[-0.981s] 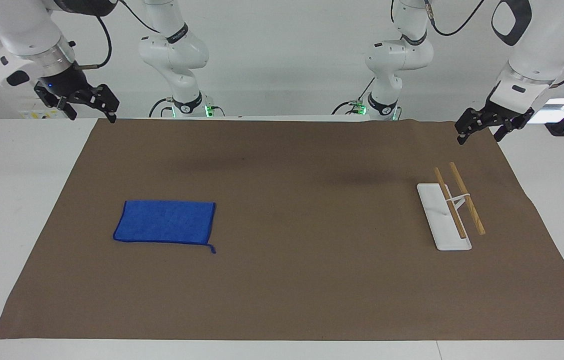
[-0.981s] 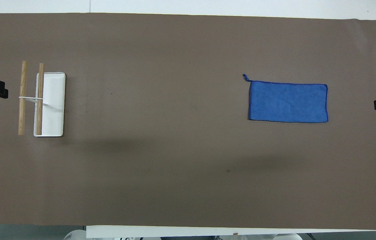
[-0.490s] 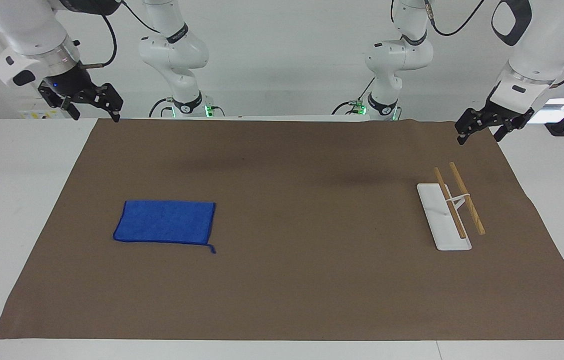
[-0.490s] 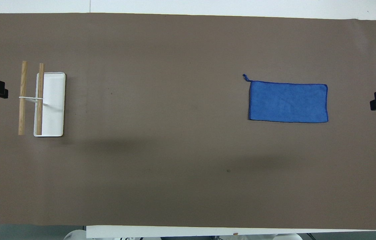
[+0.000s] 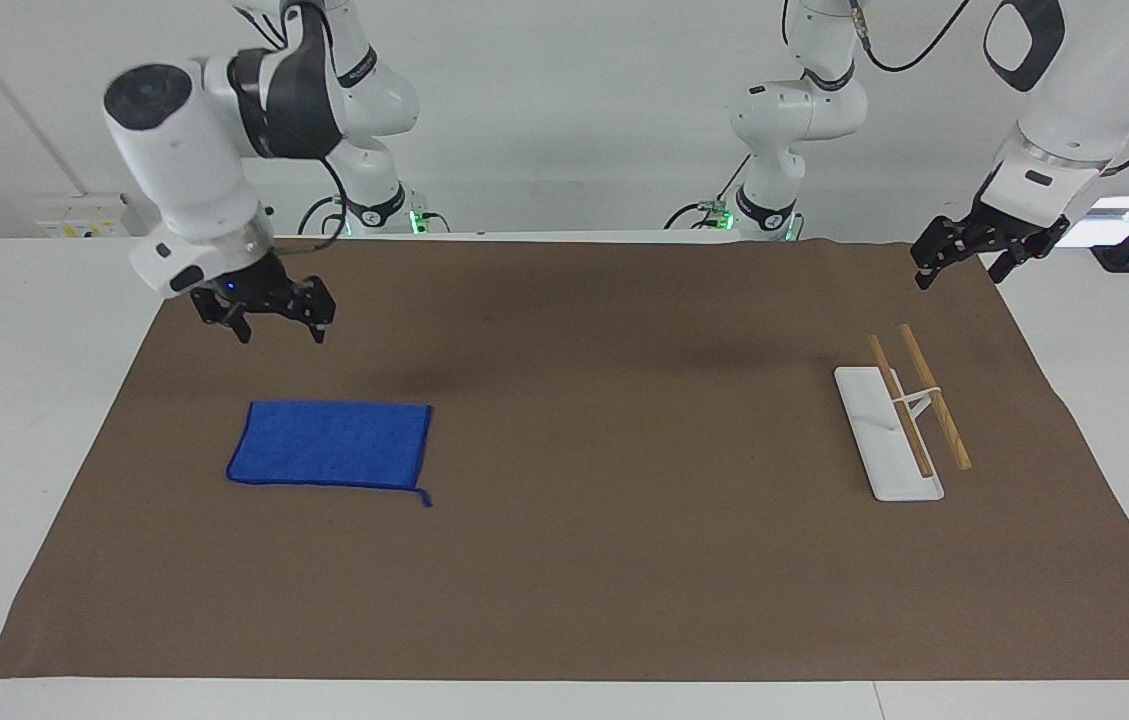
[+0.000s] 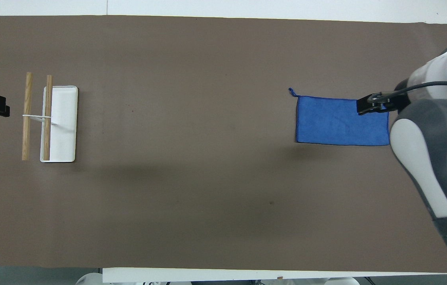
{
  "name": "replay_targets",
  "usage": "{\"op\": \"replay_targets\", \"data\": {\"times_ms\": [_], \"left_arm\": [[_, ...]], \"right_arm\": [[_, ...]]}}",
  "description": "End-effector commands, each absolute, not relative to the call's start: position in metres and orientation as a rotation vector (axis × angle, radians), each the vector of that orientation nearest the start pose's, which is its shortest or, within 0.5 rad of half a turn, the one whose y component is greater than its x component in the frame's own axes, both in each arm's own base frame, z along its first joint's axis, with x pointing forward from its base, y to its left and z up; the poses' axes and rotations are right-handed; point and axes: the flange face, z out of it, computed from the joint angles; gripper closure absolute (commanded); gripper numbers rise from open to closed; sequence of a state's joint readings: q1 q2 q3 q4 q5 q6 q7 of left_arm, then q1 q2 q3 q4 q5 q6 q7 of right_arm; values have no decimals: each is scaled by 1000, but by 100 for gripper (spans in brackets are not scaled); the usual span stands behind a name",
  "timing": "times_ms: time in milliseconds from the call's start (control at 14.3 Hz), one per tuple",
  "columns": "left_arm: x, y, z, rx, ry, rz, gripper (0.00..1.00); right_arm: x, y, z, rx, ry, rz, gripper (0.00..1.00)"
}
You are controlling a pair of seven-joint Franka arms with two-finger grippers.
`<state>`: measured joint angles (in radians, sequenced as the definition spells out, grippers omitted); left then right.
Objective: Right arm passes towel to left arm to hang
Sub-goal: 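Reach the right gripper to the blue towel's near edge and grasp it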
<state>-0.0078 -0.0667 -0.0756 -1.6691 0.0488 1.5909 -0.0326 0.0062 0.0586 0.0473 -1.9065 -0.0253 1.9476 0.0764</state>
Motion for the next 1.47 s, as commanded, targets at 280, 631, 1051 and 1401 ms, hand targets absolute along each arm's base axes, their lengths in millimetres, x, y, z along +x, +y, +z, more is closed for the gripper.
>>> {"op": "replay_targets", "data": {"times_ms": [280, 631, 1051, 1401], "left_arm": [[533, -40, 616, -3094, 61, 15, 0], [533, -41, 616, -3094, 63, 15, 0], [533, -41, 616, -3094, 63, 15, 0], [533, -41, 616, -3094, 63, 15, 0]], "right_arm": [[570, 20, 315, -3147, -2, 110, 0], [574, 13, 297, -3139, -125, 106, 10], [566, 14, 286, -3137, -150, 118, 18], [562, 13, 282, -3136, -160, 120, 32]]}}
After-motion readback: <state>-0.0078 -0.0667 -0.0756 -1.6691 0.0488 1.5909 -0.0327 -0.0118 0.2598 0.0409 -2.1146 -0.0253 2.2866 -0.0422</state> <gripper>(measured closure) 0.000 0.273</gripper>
